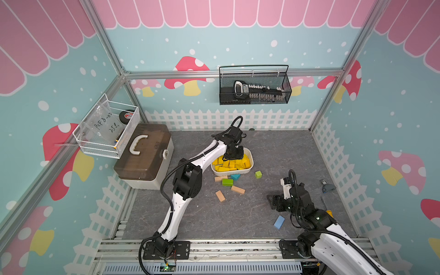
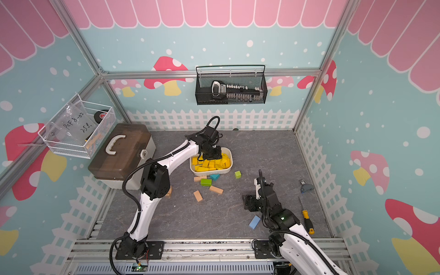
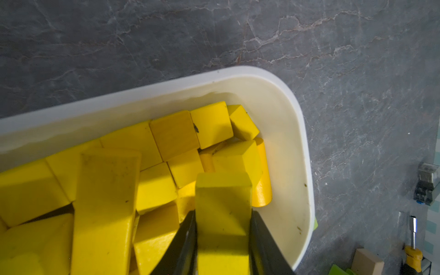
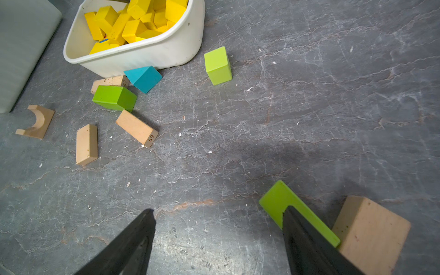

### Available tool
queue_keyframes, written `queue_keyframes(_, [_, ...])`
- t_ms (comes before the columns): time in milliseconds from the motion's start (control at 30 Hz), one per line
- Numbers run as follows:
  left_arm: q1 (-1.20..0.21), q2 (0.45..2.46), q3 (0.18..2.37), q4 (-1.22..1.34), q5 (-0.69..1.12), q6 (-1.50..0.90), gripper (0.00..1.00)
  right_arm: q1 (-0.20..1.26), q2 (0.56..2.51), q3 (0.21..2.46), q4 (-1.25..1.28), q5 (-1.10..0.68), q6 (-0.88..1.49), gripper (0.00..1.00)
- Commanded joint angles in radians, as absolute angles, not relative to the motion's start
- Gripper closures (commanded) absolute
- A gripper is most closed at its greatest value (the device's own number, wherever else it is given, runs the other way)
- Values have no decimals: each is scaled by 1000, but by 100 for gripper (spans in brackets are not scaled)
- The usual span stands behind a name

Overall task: Pick out the yellow building blocks
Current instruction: Place the building block in the storage box.

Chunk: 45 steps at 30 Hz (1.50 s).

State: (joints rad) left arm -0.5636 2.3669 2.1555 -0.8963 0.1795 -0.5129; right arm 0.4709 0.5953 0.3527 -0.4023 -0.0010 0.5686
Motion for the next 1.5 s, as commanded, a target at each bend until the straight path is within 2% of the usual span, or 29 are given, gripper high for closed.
queue_keyframes(0, [-550,2403,2207,-925,167,-515,65,465,598,343,-390,-12,557,17])
queue_keyframes(300, [-545,2432,2248,-952,158,-508,62,465,595,342,-391,-14,557,17])
queue_keyframes(533, [-543,2439,2267,-963,157,-497,51,465,598,344,-390,-11,558,16])
queue_keyframes(733, [-543,2415,2264,-962,176,-489,52,465,601,343,-391,-6,560,16])
queue_keyframes(867, [-552,2315,2202,-904,184,-469,53,465,619,349,-397,10,572,15])
queue_keyframes(1033, [-562,2073,1940,-720,263,-451,53,461,649,382,-524,77,721,14])
queue_keyframes(1133, [-563,1920,1819,-662,325,-410,51,452,582,358,-604,32,880,15])
queue_keyframes(1233, [-561,1824,1788,-703,366,-346,50,429,476,365,-680,18,958,15])
queue_keyframes(1333, [-561,1783,1799,-772,392,-290,50,413,420,428,-800,105,973,15])
queue_keyframes(1467, [-561,1753,1769,-795,428,-252,49,390,508,517,-967,264,999,15])
